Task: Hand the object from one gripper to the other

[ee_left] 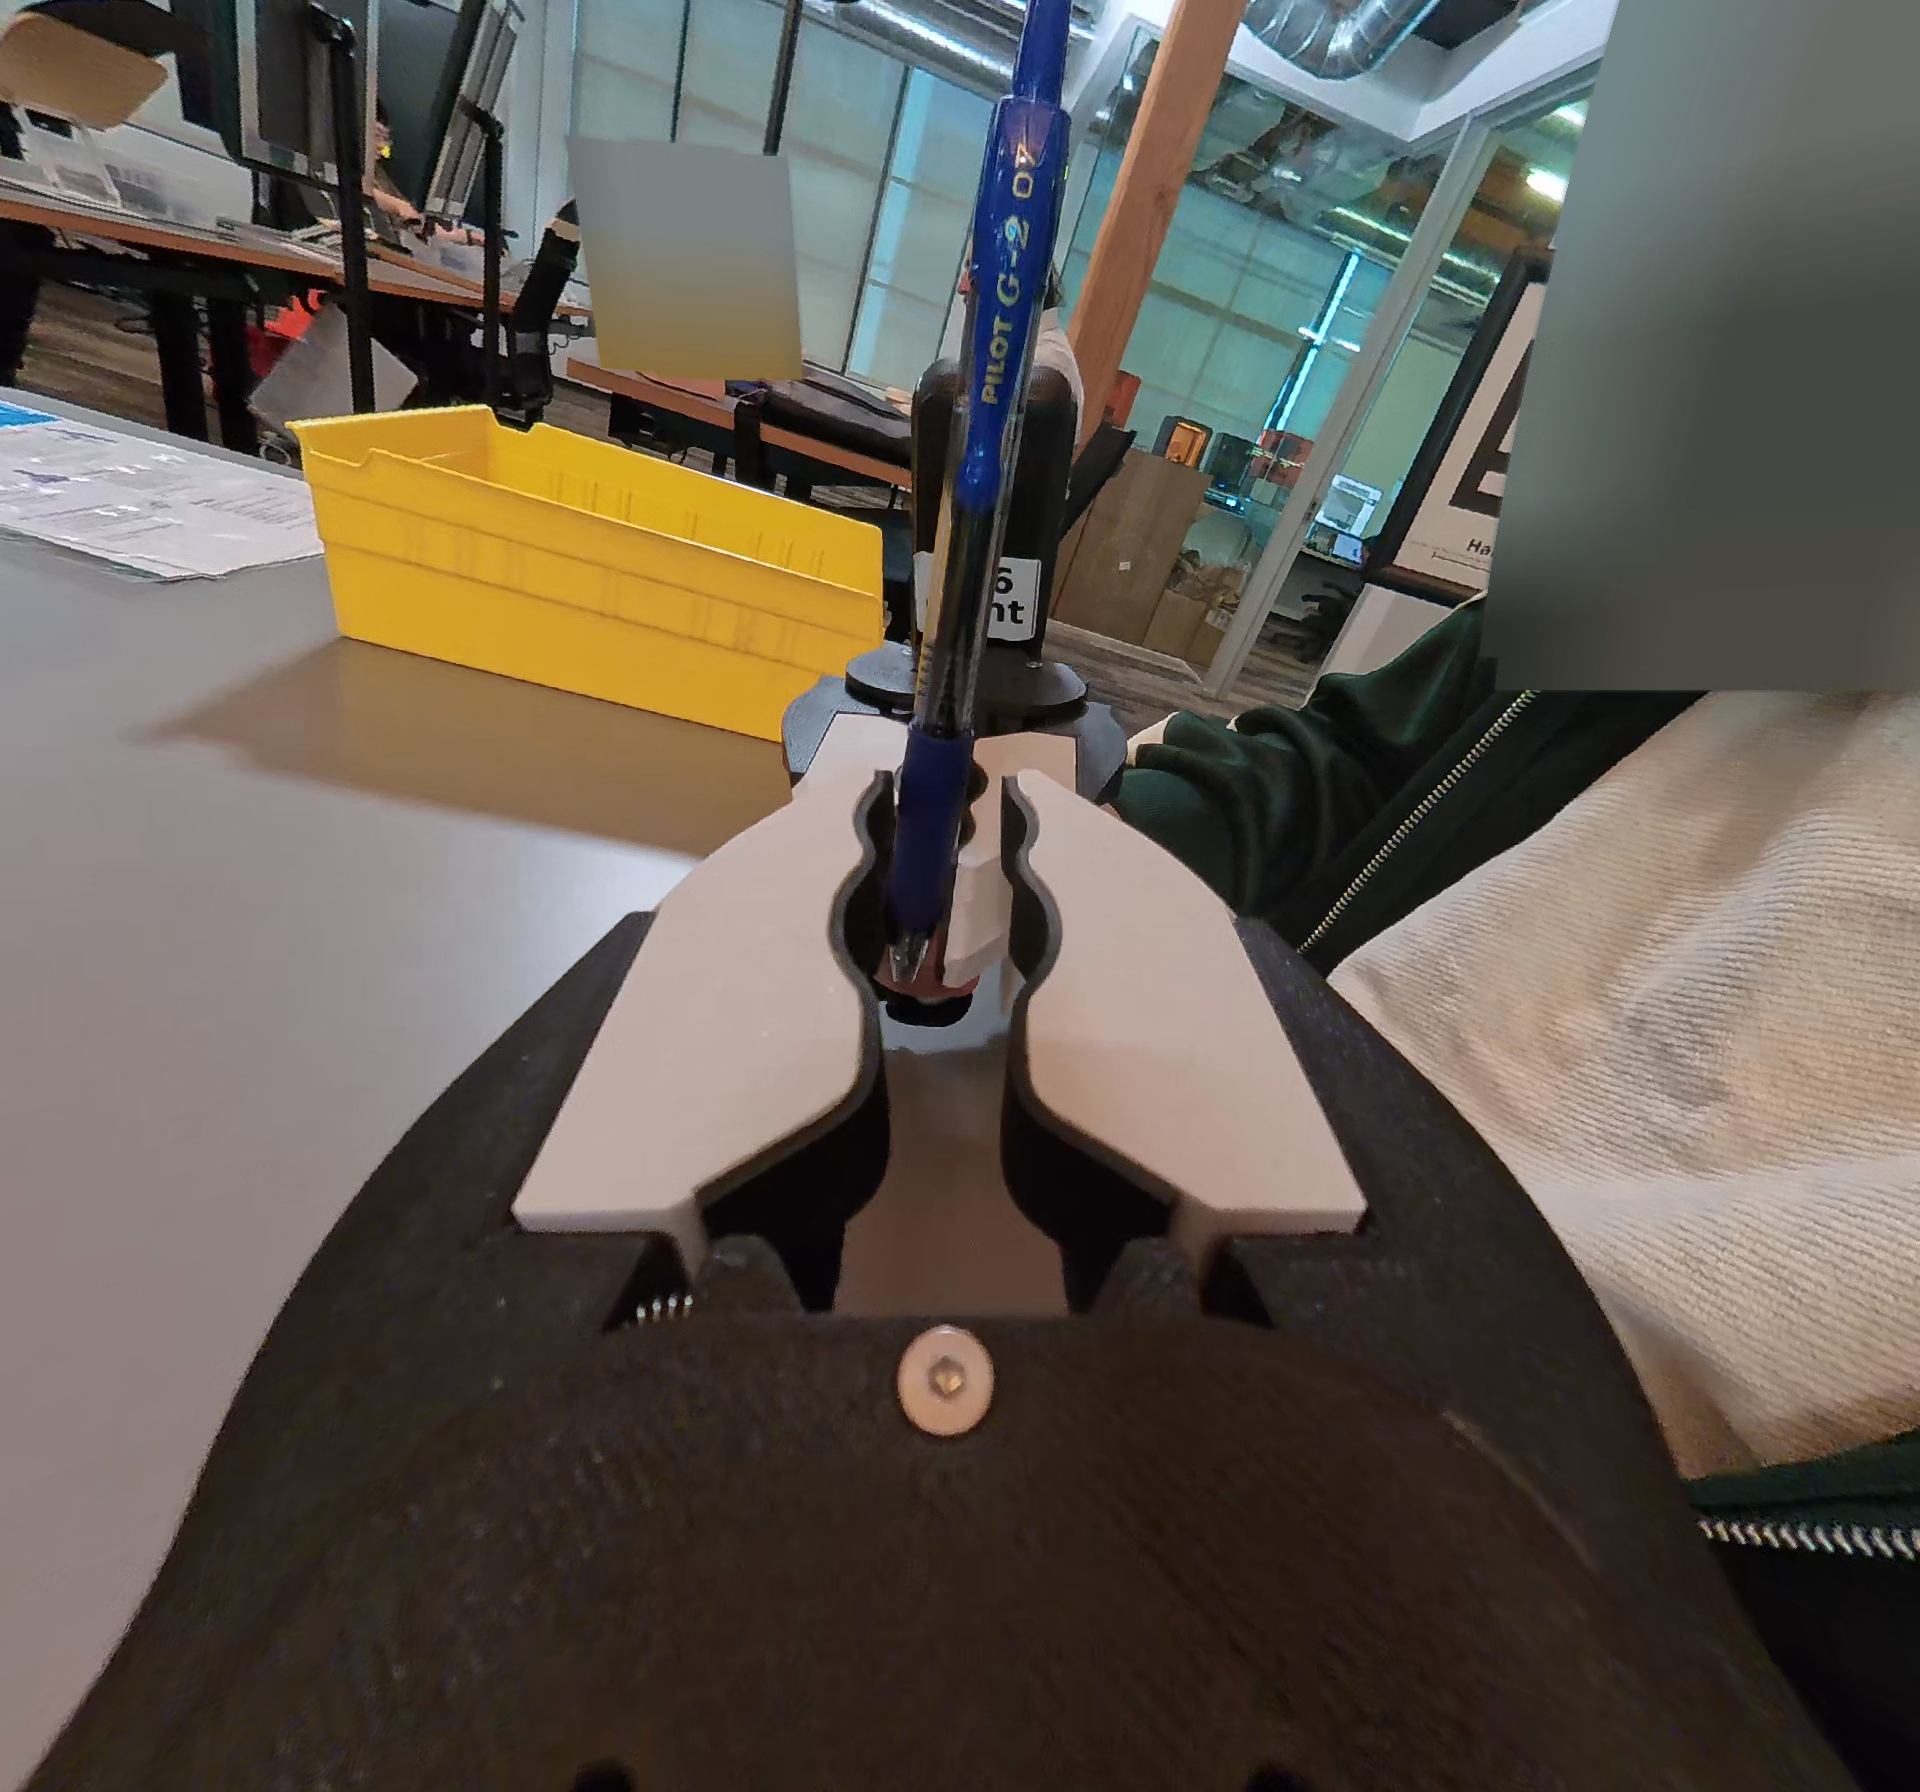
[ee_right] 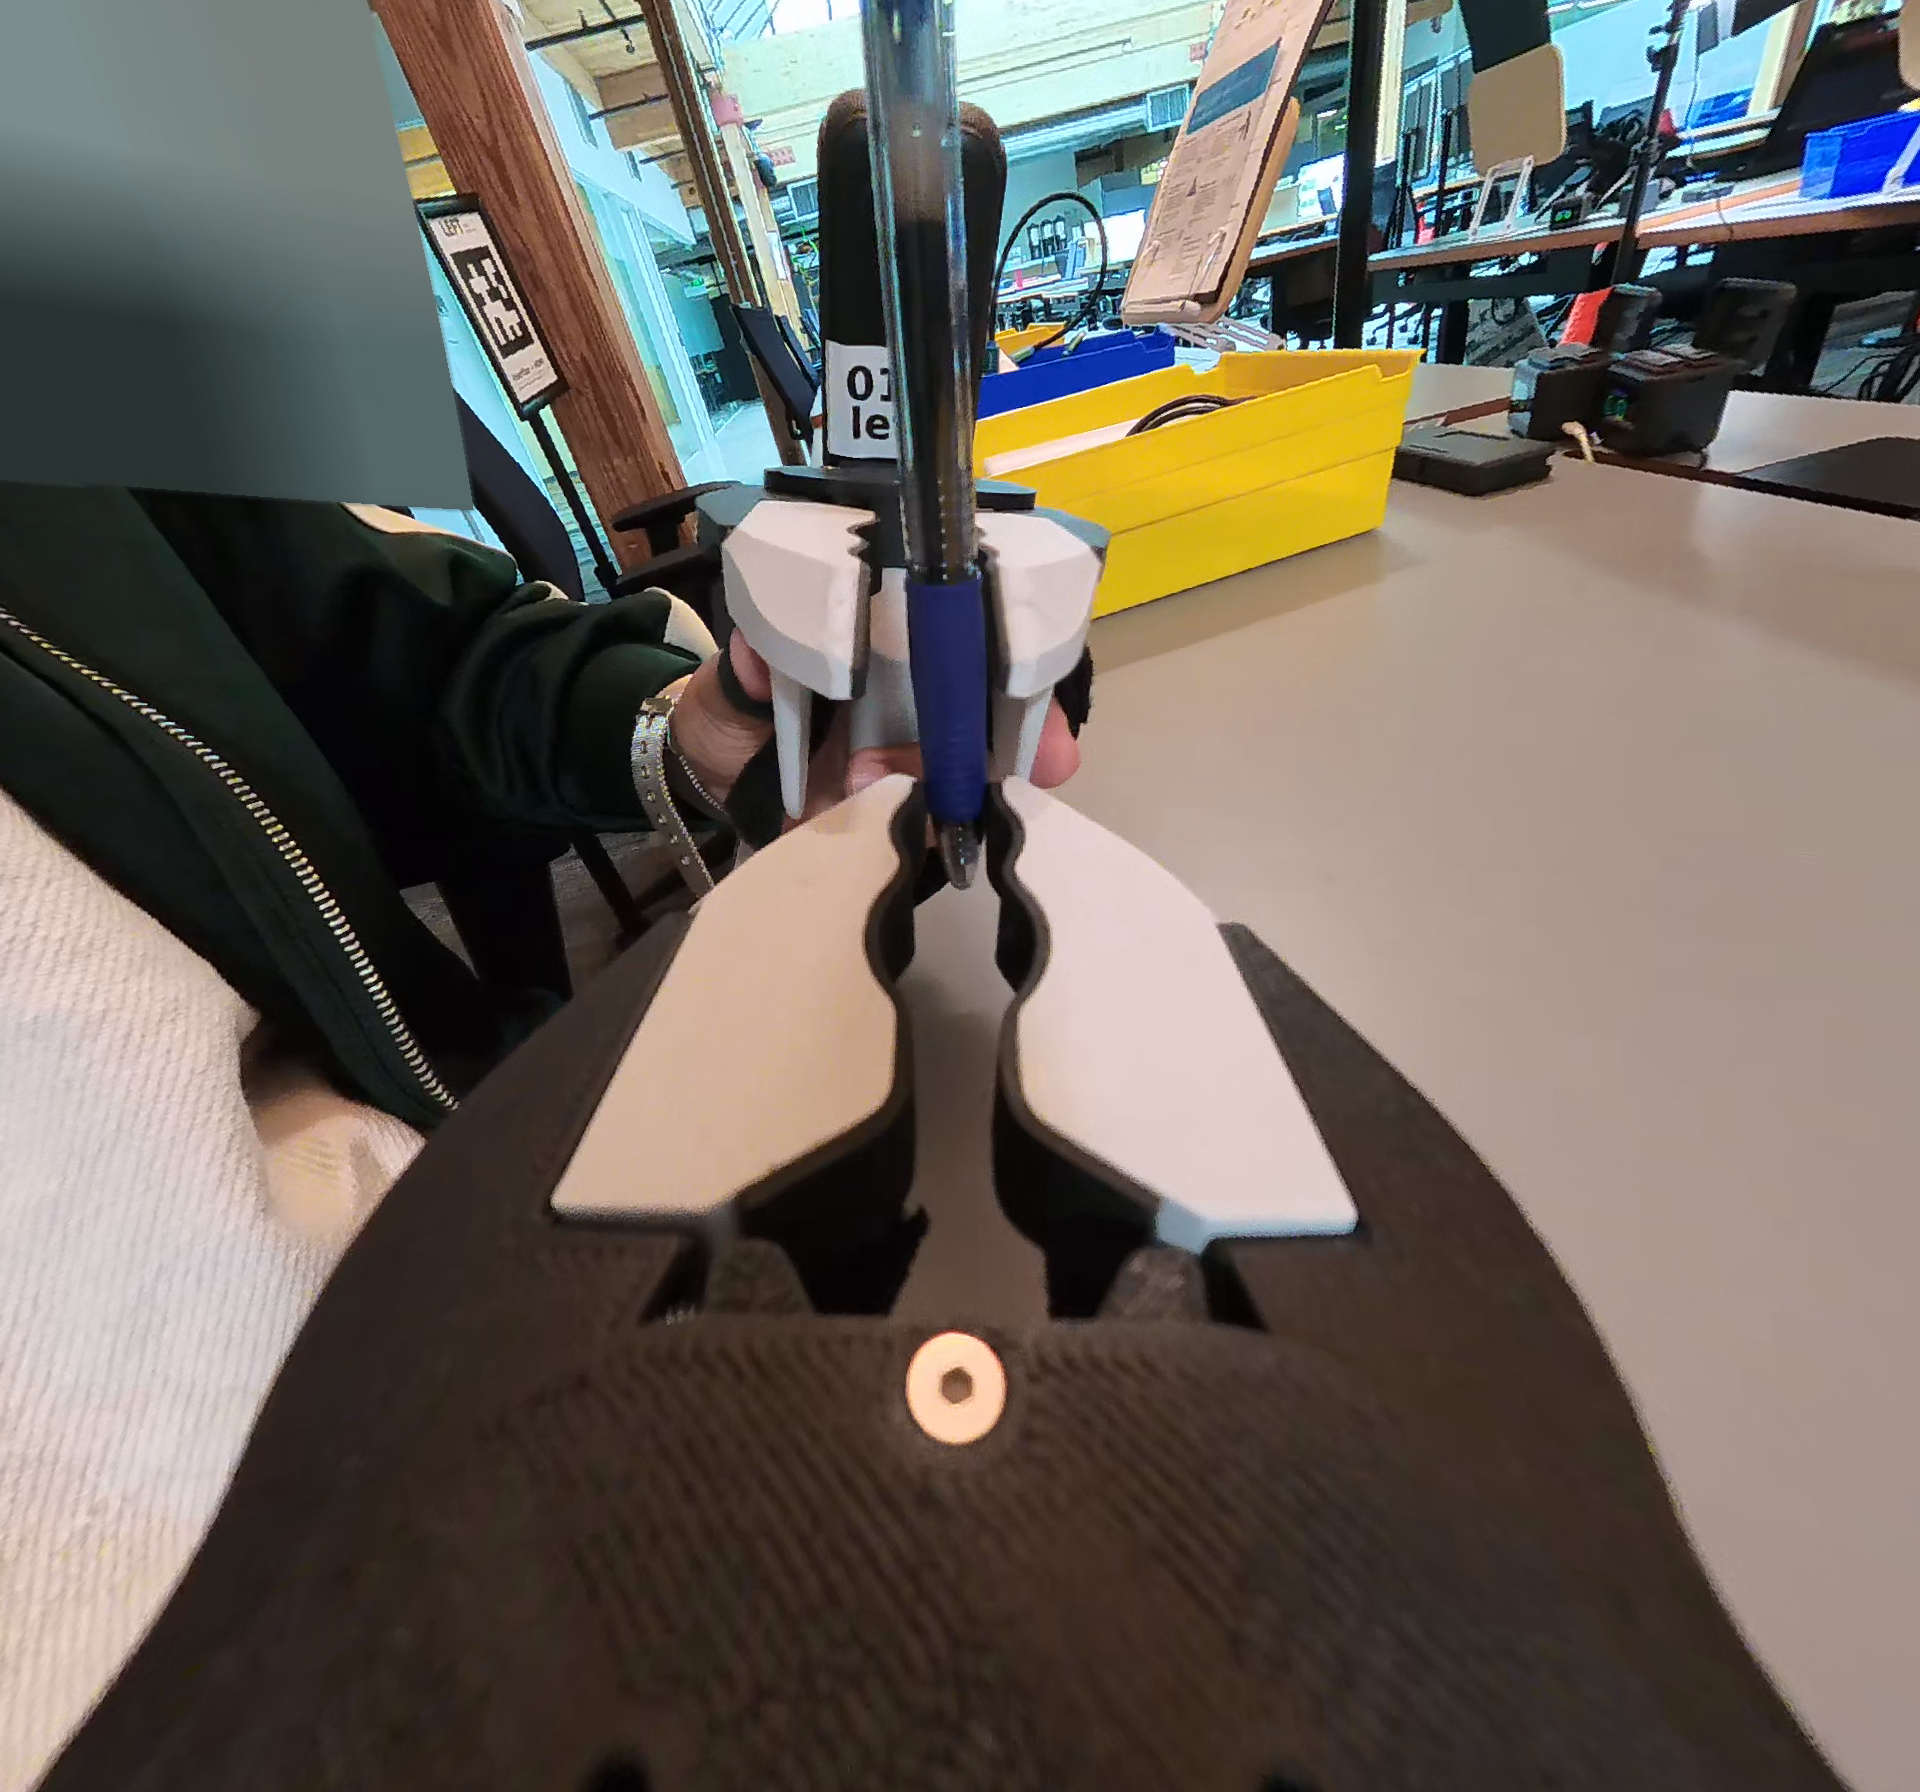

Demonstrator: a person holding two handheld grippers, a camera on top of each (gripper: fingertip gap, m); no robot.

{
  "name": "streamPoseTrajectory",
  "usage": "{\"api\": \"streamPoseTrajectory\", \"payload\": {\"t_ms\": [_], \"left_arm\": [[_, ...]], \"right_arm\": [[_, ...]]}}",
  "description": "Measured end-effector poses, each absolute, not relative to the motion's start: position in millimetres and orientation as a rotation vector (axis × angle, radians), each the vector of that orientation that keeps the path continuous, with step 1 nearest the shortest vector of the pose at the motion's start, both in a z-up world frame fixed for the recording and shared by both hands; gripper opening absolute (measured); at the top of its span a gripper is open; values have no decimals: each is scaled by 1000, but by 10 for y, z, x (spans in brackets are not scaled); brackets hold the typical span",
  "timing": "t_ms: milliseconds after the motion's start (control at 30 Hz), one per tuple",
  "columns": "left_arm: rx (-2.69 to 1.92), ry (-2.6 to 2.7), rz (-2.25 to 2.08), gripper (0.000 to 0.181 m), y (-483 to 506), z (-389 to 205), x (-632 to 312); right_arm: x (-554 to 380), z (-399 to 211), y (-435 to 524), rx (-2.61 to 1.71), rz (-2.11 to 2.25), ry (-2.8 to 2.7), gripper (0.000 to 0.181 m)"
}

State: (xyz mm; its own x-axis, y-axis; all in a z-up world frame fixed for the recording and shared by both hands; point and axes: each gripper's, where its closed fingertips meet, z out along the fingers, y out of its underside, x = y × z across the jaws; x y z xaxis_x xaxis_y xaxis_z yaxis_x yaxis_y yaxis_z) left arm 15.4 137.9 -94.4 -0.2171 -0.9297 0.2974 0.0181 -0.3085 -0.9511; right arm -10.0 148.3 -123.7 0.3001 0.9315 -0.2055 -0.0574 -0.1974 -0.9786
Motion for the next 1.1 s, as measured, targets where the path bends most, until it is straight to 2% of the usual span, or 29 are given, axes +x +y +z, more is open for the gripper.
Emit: {"api": "streamPoseTrajectory", "payload": {"t_ms": [500, 600, 700, 1100], "left_arm": [[-1275, 1174, -1570, 12, 1411, -929, 122], [-1267, 1169, -1547, 12, 1440, -919, 105], [-1280, 1179, -1513, 12, 1481, -961, 97], [-1328, 1246, -1553, 12, 1368, -1183, 211]], "right_arm": [[-138, -1285, 1458, -1489, 1186, -854, 11], [-96, -1321, 1522, -1534, 1211, -809, 27], [9, -1267, 1607, -1524, 1205, -740, 30], [183, -861, 1536, -1302, 1148, -701, 24]]}}
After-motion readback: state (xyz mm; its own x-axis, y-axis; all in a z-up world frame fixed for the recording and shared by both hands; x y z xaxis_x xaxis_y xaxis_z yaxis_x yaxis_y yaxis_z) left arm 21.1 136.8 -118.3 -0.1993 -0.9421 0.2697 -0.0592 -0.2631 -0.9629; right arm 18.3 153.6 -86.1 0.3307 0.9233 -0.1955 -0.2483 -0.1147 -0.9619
